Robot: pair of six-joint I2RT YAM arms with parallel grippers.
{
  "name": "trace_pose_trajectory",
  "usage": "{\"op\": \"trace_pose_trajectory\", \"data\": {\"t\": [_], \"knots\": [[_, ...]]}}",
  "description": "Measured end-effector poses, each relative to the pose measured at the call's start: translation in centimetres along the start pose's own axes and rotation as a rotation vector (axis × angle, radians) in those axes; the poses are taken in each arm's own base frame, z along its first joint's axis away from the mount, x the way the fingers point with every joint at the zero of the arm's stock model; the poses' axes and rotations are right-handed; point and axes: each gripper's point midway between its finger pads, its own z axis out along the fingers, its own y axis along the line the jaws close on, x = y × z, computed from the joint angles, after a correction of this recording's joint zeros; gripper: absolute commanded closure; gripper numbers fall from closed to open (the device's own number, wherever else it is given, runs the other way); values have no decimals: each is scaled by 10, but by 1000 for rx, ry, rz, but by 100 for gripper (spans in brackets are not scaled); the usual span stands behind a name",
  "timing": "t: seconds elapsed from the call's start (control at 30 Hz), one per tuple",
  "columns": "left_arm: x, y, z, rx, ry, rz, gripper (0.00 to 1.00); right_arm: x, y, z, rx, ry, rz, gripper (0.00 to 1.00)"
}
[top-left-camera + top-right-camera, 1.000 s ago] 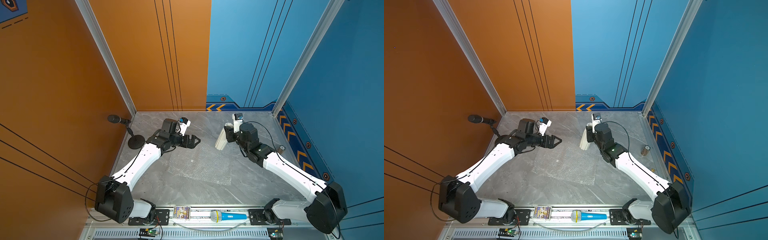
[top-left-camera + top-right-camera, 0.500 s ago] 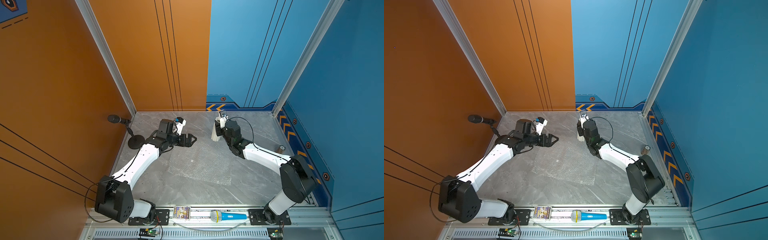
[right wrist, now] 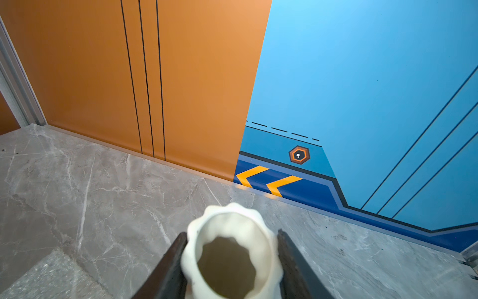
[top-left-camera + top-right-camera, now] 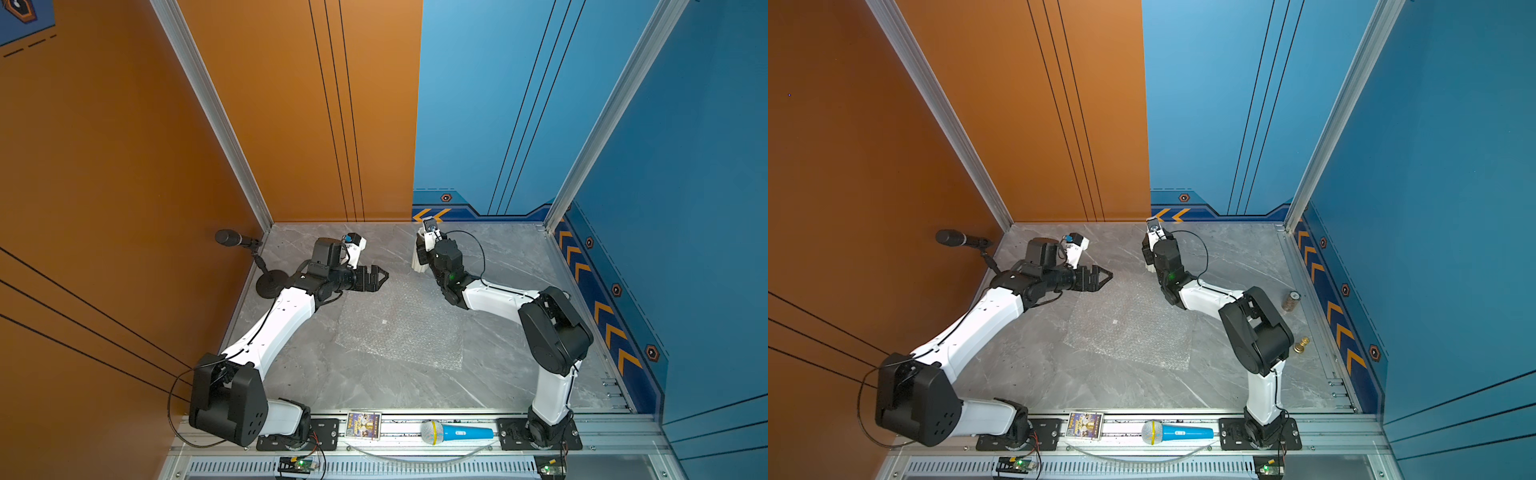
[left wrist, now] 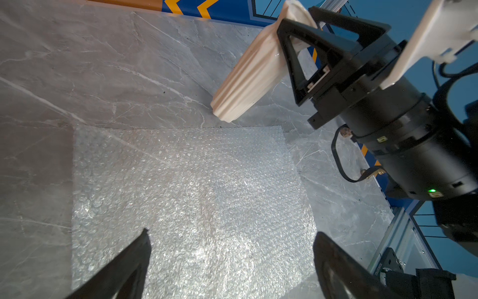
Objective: Unwrap the vase from the bubble wrap
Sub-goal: Place the vase at the center of the board.
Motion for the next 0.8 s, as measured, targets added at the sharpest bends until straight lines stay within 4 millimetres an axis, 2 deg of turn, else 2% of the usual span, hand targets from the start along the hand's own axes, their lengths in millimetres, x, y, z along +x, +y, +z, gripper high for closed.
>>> {"op": "trace_pose_trajectory", "data": {"t": [0.2,0.57,0.8], "knots": [[-3,7,-3,-14,-10,-12,2,11,7,11,3,1,-8,100],[-4,11,-4,-21,-14,-17,2,13,11,14,8,-27,-3,100],[-3,12,-5,-22,-15,-19,2,25,22,15,-4,-13,-40,100]]}}
